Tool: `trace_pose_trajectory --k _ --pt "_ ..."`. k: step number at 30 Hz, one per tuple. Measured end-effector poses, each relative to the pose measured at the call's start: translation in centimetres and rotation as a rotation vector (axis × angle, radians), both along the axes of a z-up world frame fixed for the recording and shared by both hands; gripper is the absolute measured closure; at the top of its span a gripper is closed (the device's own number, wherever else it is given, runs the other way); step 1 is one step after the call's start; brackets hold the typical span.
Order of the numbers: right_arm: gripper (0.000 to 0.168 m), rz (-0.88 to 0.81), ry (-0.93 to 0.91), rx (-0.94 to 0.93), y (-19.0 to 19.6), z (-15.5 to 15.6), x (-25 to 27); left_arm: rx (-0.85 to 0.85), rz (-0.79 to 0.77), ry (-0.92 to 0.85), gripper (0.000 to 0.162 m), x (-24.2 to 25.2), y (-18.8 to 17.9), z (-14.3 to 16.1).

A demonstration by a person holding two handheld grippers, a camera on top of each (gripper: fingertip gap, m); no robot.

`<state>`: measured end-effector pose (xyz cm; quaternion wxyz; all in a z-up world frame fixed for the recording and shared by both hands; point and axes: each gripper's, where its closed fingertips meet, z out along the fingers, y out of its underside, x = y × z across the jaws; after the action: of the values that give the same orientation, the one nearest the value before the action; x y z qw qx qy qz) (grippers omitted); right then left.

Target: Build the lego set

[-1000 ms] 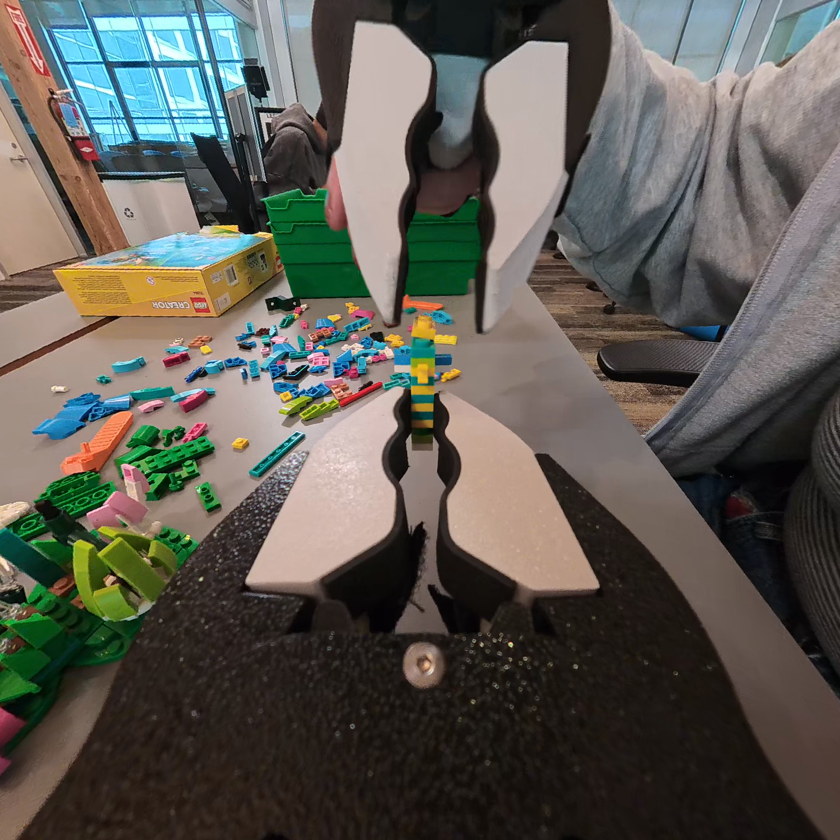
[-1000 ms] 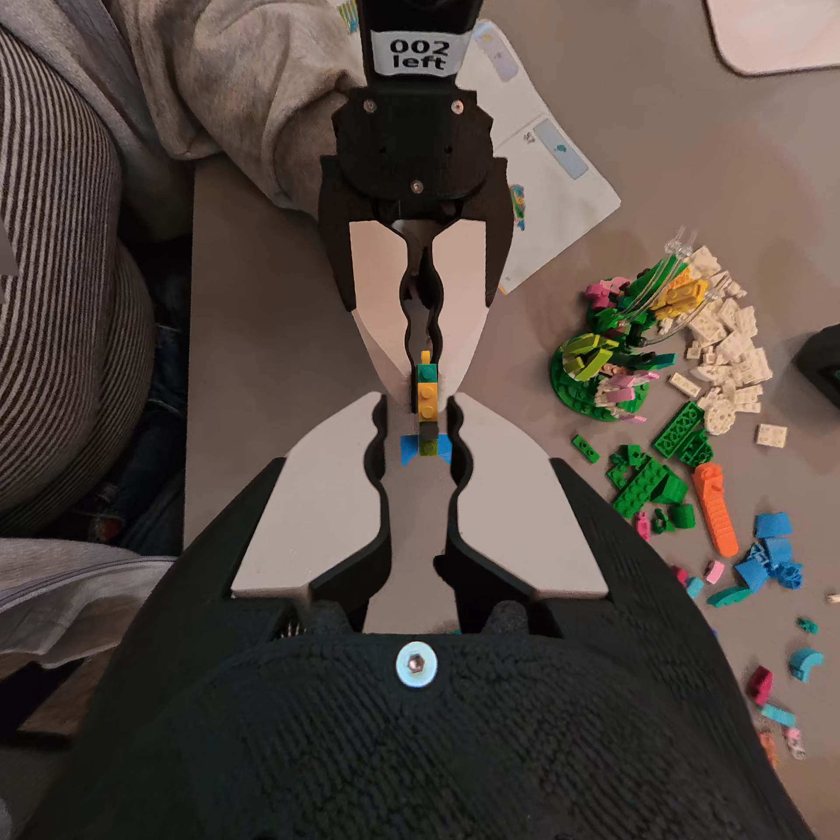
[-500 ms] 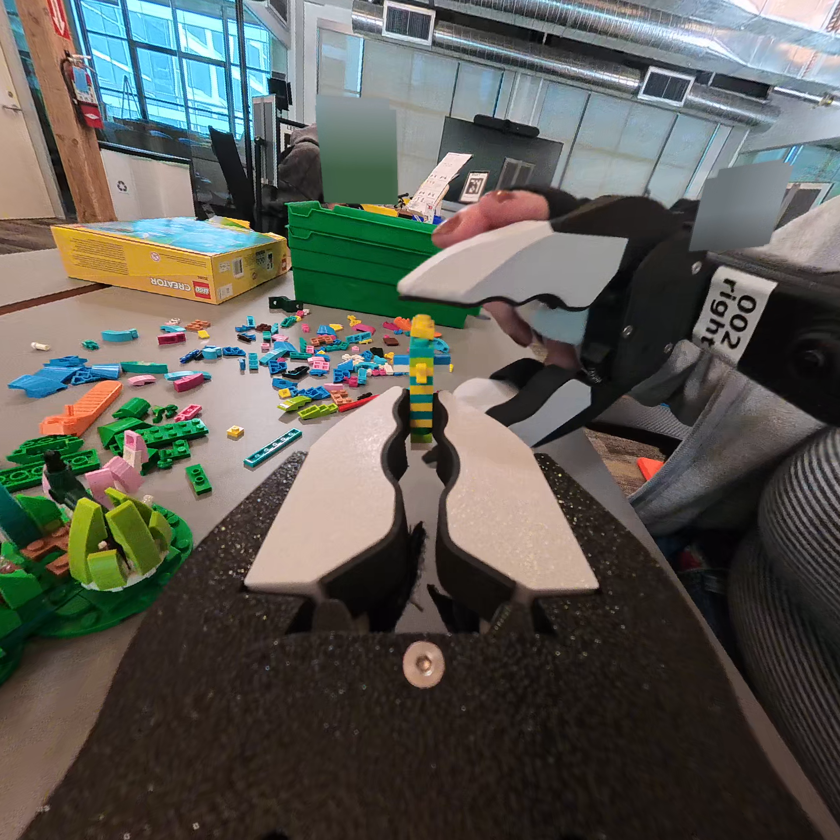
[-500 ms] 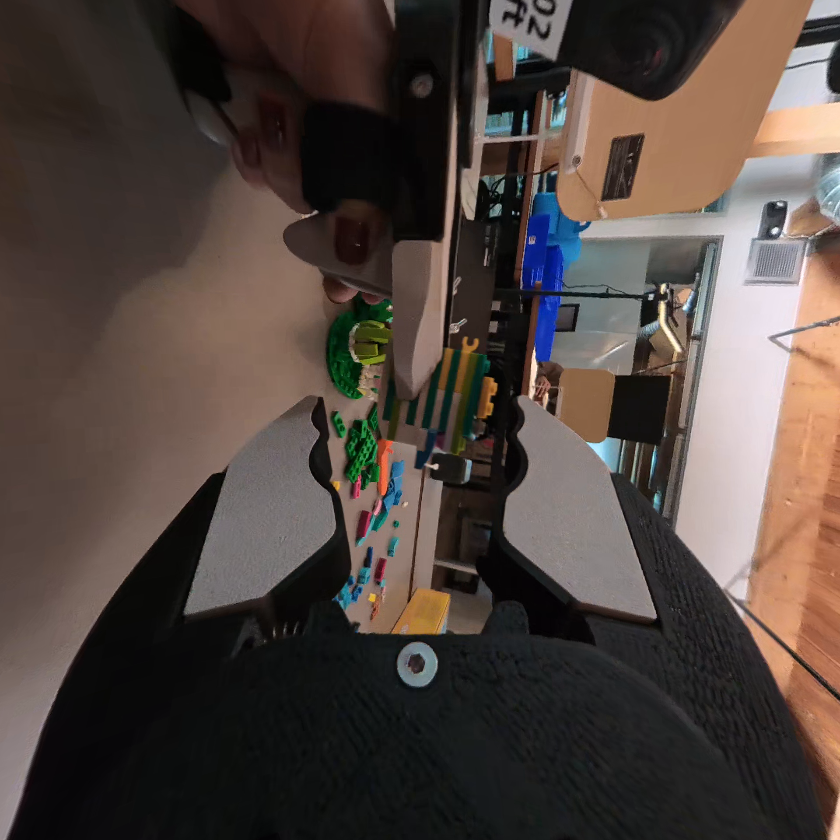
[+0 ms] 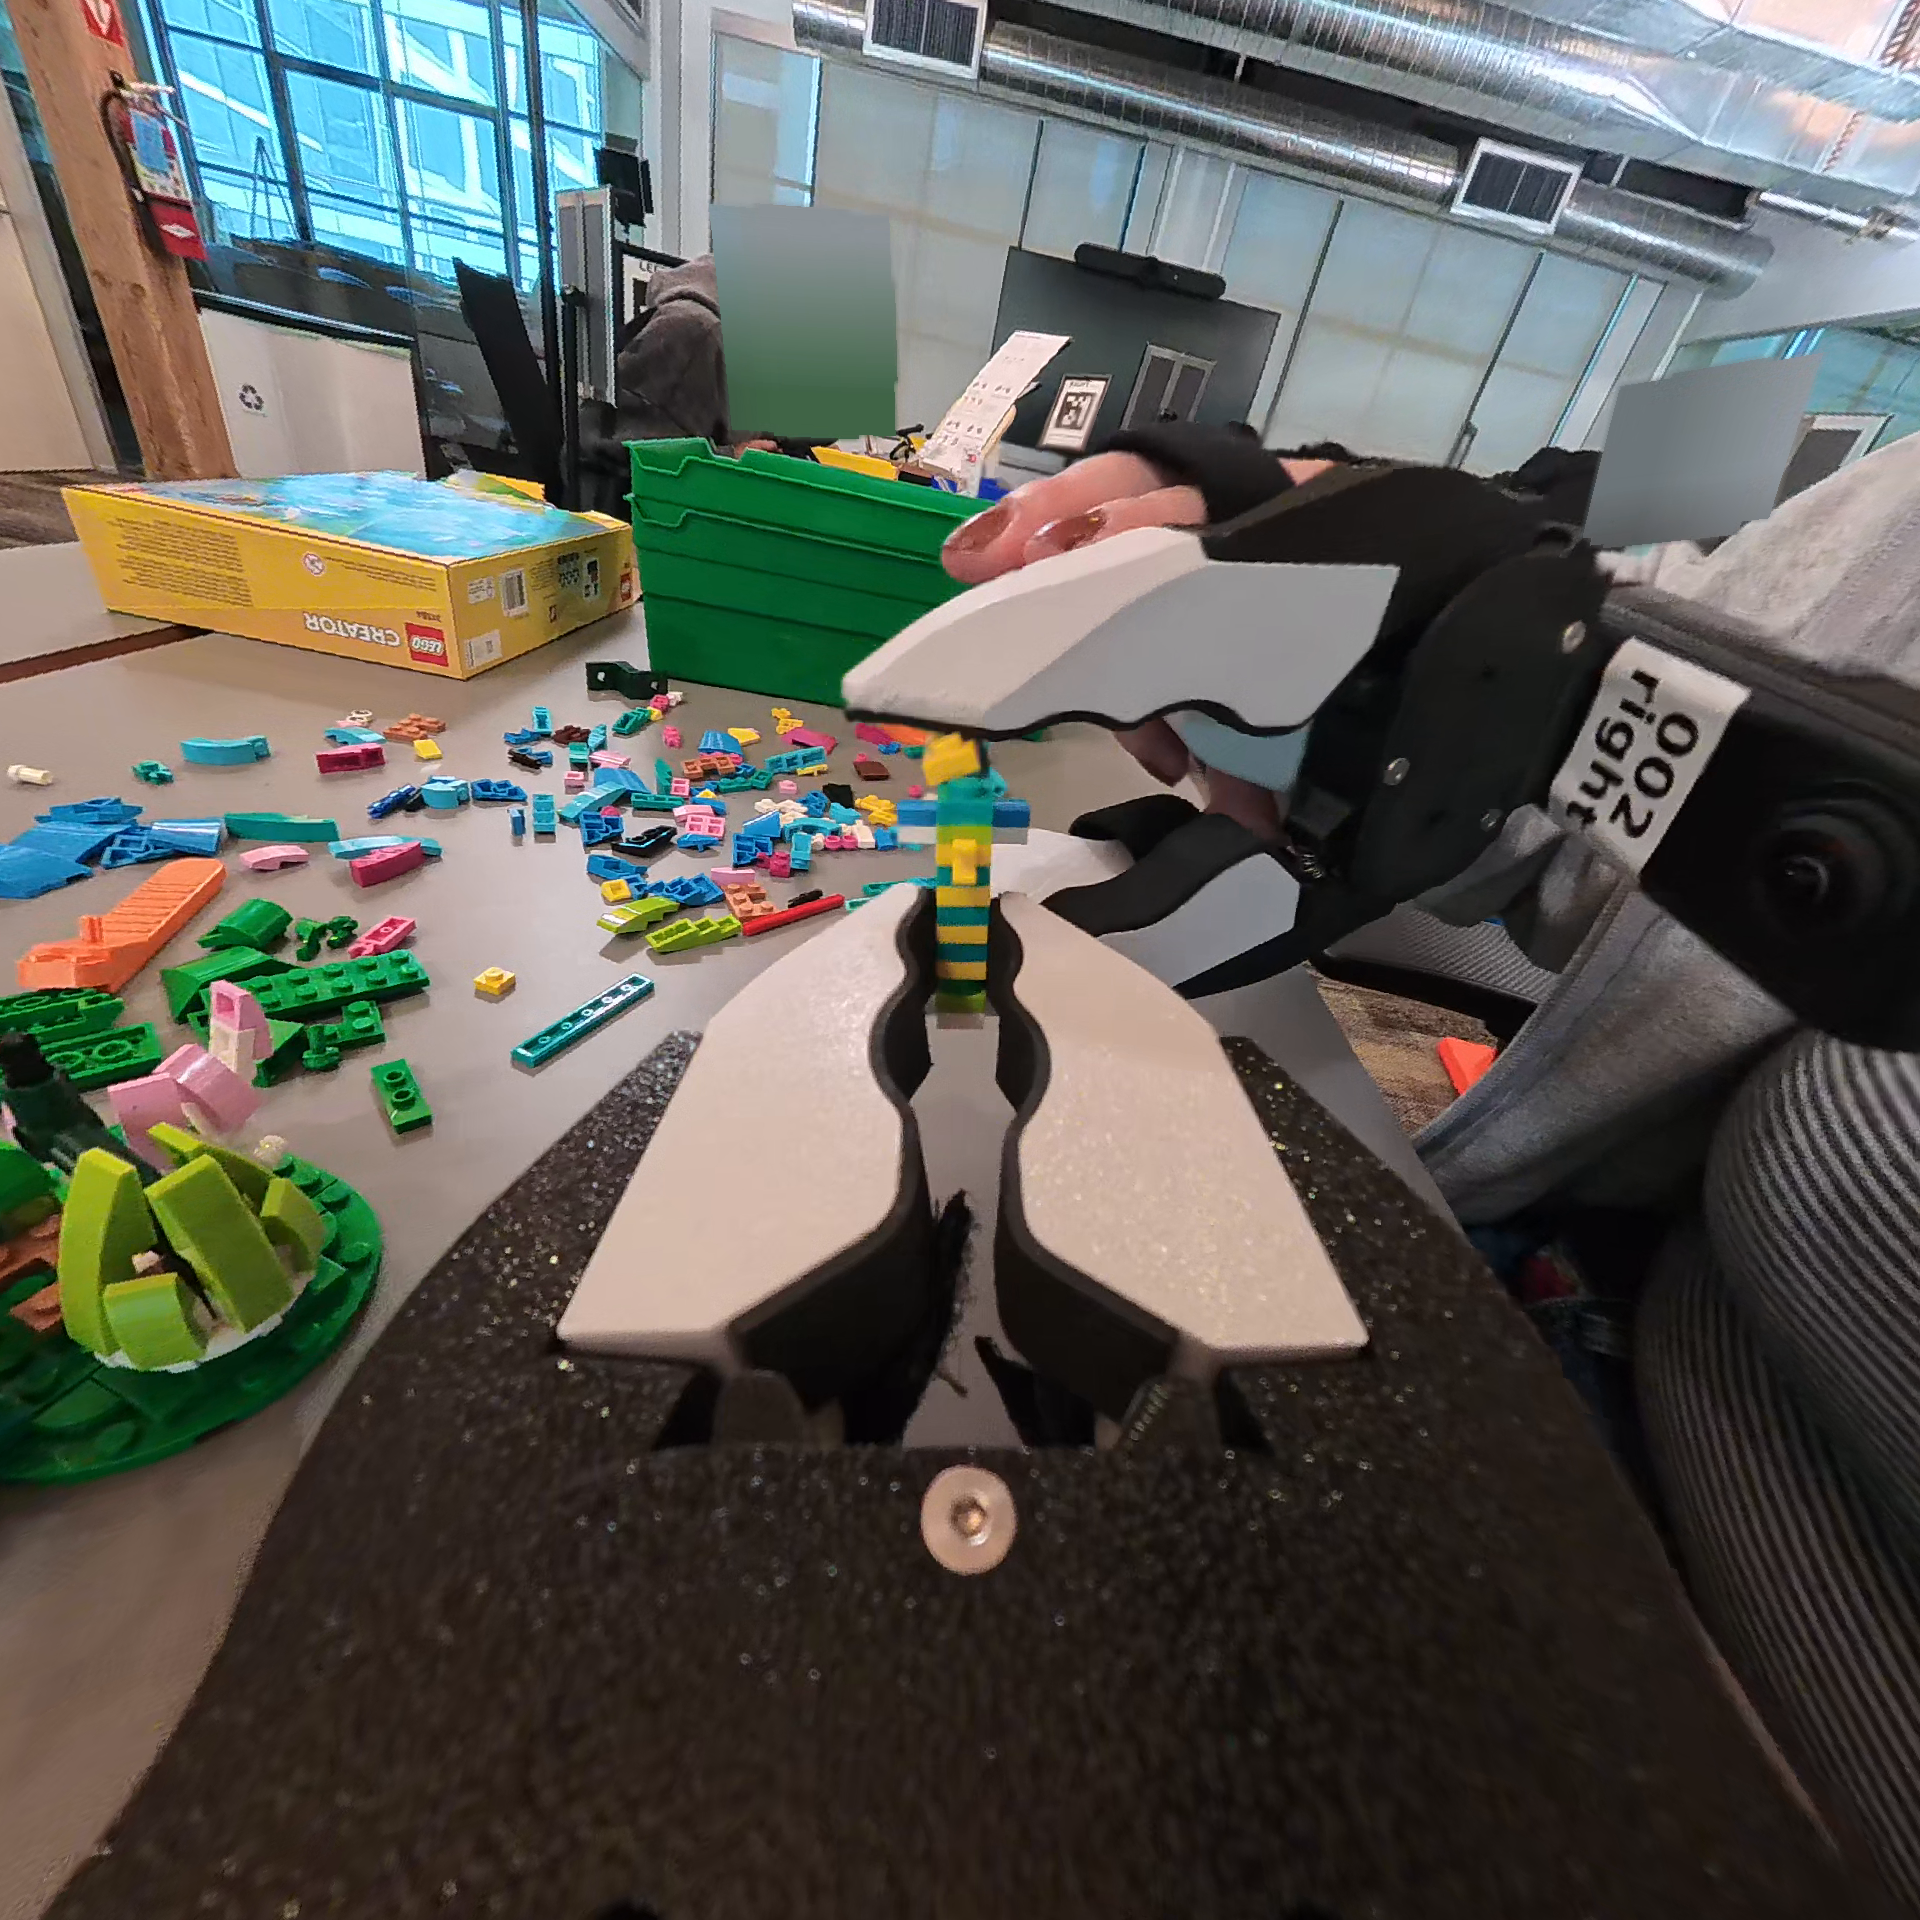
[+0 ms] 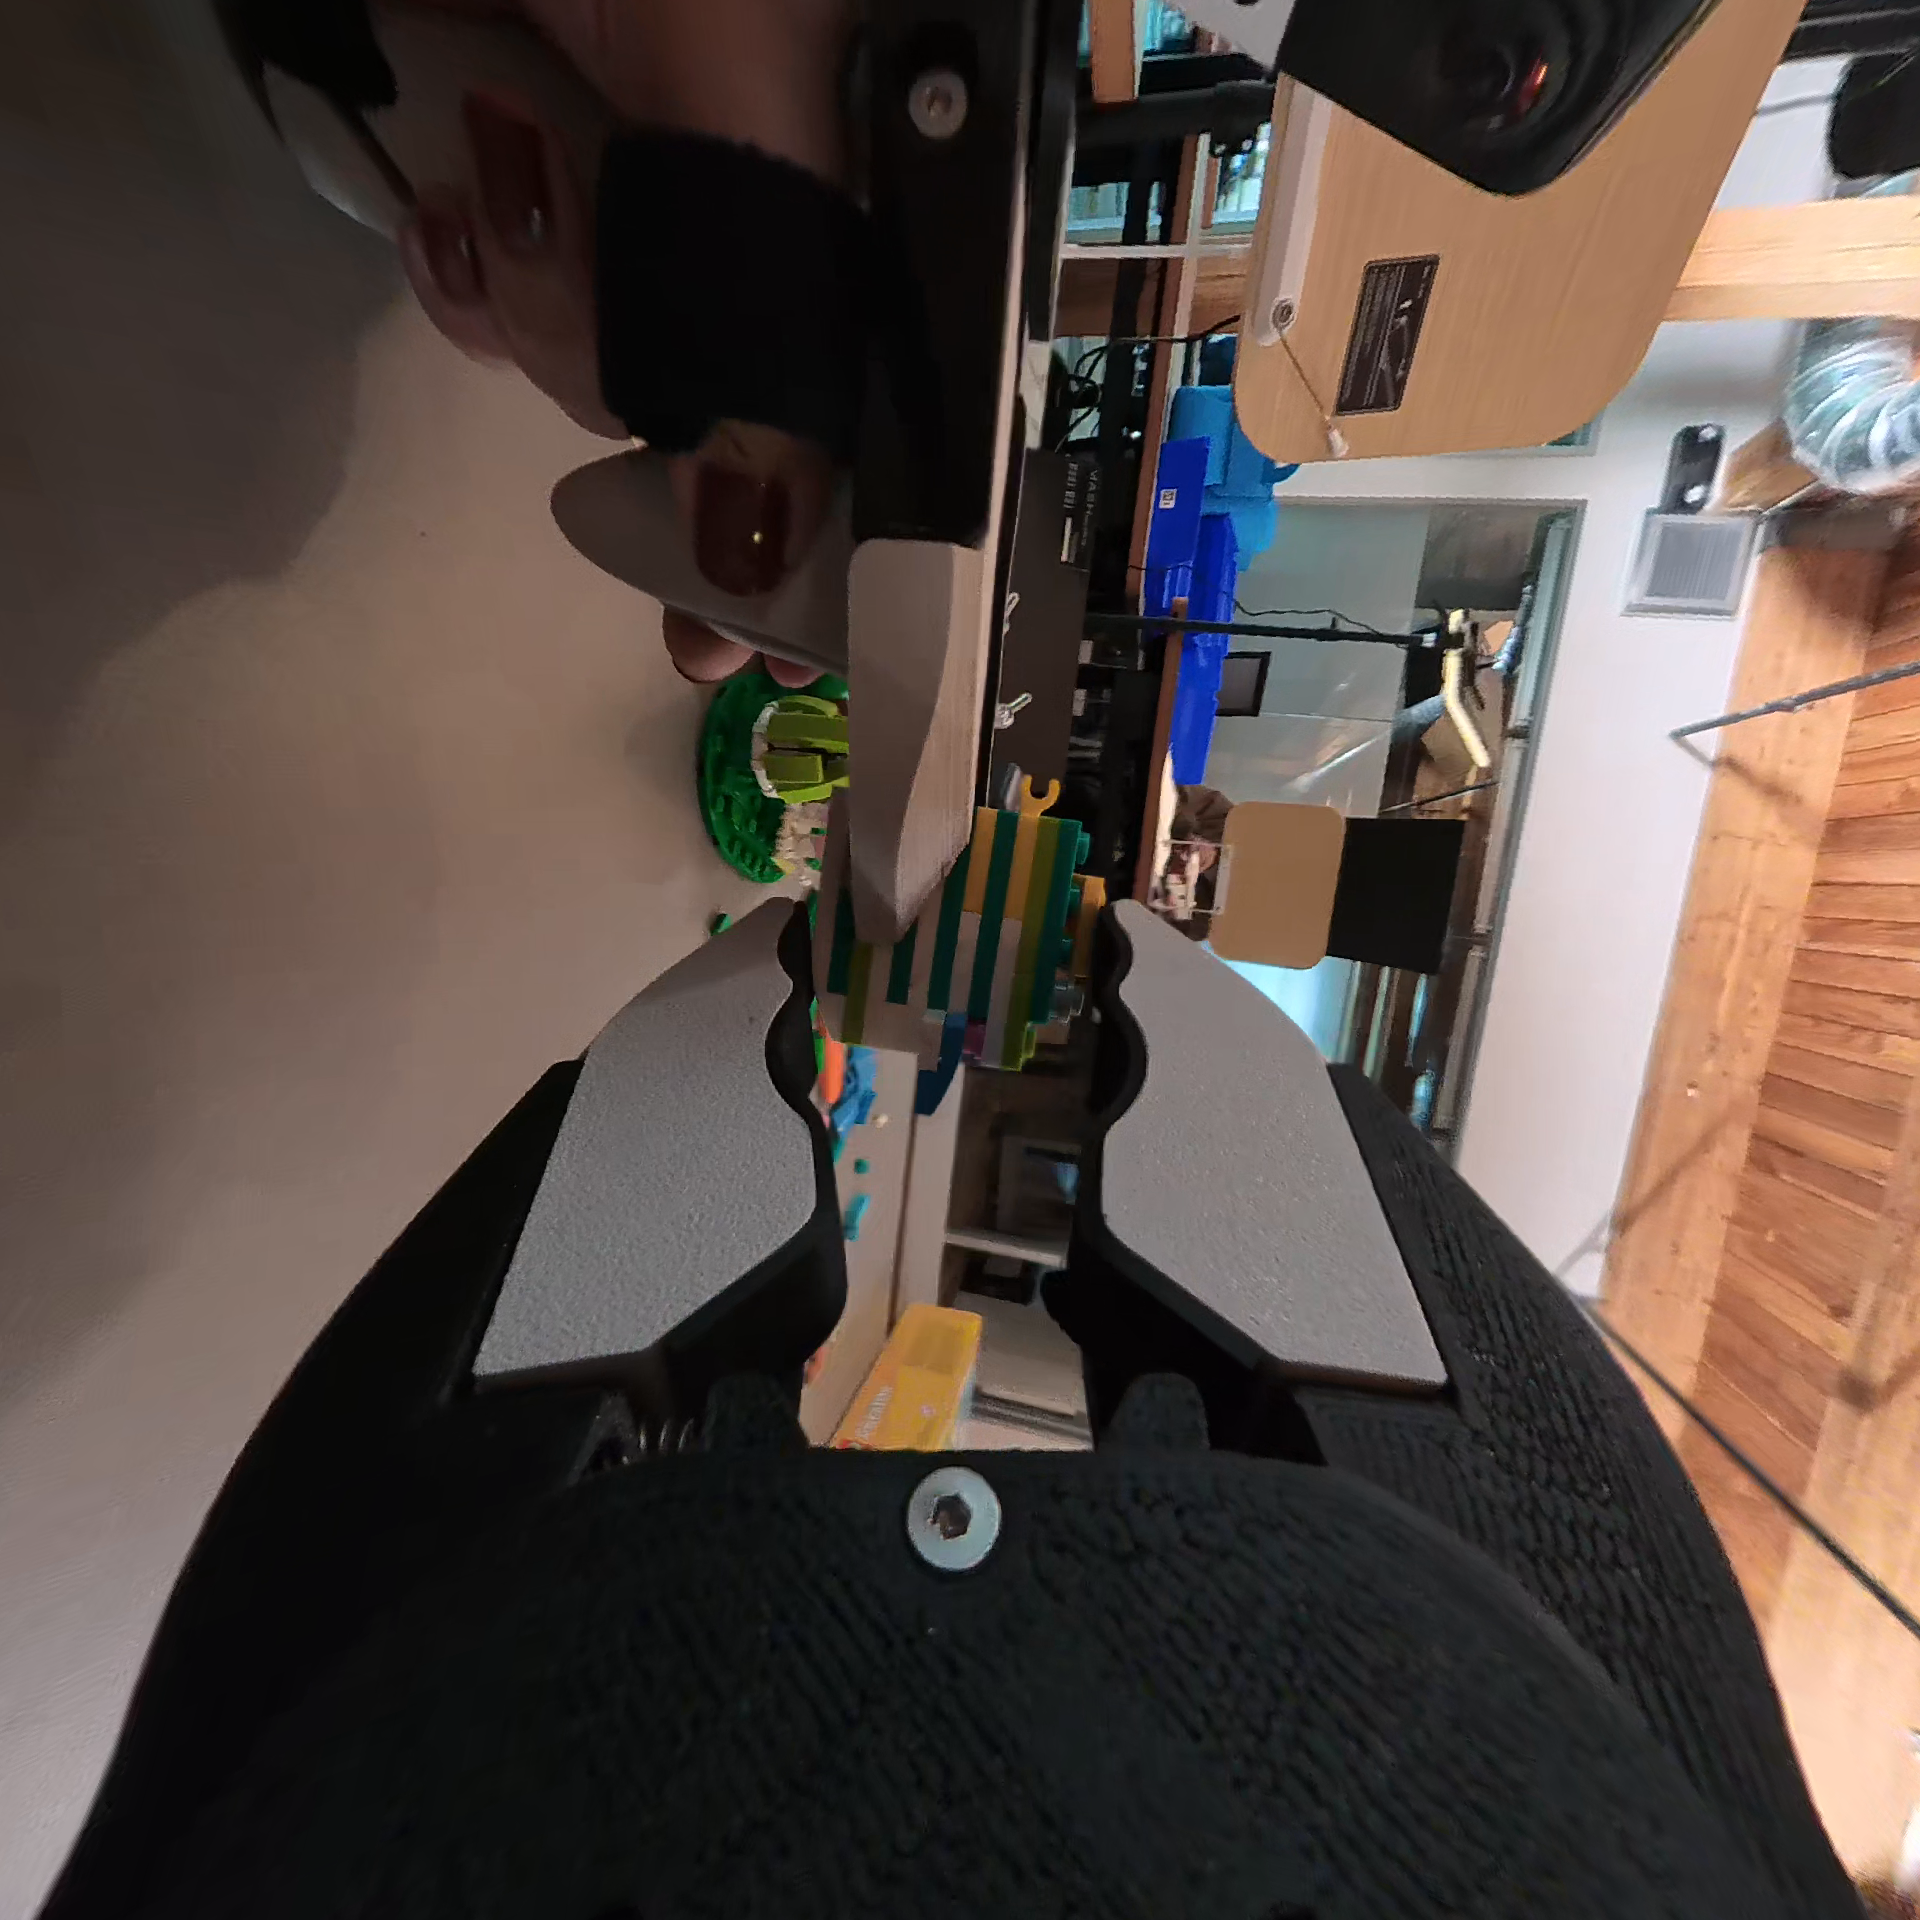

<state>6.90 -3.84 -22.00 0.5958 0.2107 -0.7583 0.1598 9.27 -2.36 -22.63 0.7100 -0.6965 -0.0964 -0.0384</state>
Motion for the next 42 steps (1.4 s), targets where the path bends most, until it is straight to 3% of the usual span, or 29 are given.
trace_pose_trajectory --k 6,26,42 --pt "0.118 -0.009 0.072 0.068 0.0 0.1 0.0 -0.002 0.002 -0.015 0.154 -0.1 0.0 -0.1" --pt "0.118 0.039 -0.114 0.179 0.6 -1.1 1.0 -0.104 -0.015 0.046 0.152 0.8 0.6 -1.1" --pt "0.119 0.077 -0.203 0.016 0.4 -0.5 1.6 0.004 -0.058 -0.011 0.151 1.2 0.7 0.0"
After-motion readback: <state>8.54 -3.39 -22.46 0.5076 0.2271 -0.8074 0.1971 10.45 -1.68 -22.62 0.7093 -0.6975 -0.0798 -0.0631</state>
